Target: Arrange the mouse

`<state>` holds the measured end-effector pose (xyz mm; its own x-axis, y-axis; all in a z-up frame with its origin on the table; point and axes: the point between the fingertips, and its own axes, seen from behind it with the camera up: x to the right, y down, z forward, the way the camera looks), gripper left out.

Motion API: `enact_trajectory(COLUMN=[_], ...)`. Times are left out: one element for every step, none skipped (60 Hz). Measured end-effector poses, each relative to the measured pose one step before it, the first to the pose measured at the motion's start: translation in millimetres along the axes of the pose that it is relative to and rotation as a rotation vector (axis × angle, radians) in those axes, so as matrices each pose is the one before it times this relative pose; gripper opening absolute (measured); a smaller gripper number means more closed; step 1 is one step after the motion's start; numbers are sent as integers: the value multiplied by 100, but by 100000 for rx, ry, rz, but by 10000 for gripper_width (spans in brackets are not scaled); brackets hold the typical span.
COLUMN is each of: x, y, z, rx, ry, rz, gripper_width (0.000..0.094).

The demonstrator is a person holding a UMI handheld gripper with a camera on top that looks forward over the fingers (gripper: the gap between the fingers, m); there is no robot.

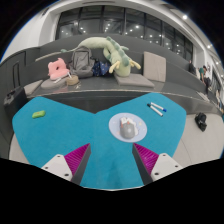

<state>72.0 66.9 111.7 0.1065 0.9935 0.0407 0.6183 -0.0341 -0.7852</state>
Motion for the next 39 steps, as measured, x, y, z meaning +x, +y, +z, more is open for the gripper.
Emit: enact_trajectory(x=[-587,-581,-557,-548,-537,-524,-373,-402,-426,-378,-310,-271,-239,-197,-163,-132,-114,-125,-128,-54,-34,-66,-52,-41,26,19,16,14,-39,-91,79,127,145,105,101,23,28,8,44], y=[574,606,614,554,504,641,347,361,341,398,551,357,321,237,230,199,205,223,293,170,137,94,74,71,87,52,43,46,118,173,77,6,-31,-40,-86,-104,-72,-51,-7], z=[-855,-779,-728,-639,-579,-268,-468,-409,-392,-349,-187,-229,-271,-224,-202,-215,-181,-179,-127,-112,-143,-112,-132,-113,-153,-90,-95,-89,-59,-2,8,12,-7,-74,-58,-23,-60,-65,-39], rx=[-1023,-1133,-1100,-958,-717,-96,-382,-292,-360,-452,-466,-495,-395,-160,-62,-70,-164,-286,-219,-289,-101,131,141,72,45,5,29,-226,-483,-386,-103,180,267,257,311,402,362,151,-57], ry=[-682,-548,-475,-530,-480,-275,-236,-295,-430,-490,-372,-246,-110,-2,31,91,106,91,151,218,278,246,156,124,171,245,262,13,-202,-114,213,496,597,556,415,411,136,191,195], rz=[462,425,342,38,-271,-349,-422,-345,-330,-343,-251,-87,168,343,314,136,-6,-112,-147,-243,-246,-183,-88,-45,-76,-114,-112,80,524,627,393,133,-28,-230,-433,-720,-738,-737,-611], gripper_width=[845,844,844,846,846,846,847,846,846,845,846,845,845,845,845,846,847,847,847,846,847,848,848,848,848,847,846,848,847,848,846,846,847,848,847,849,848,848,845])
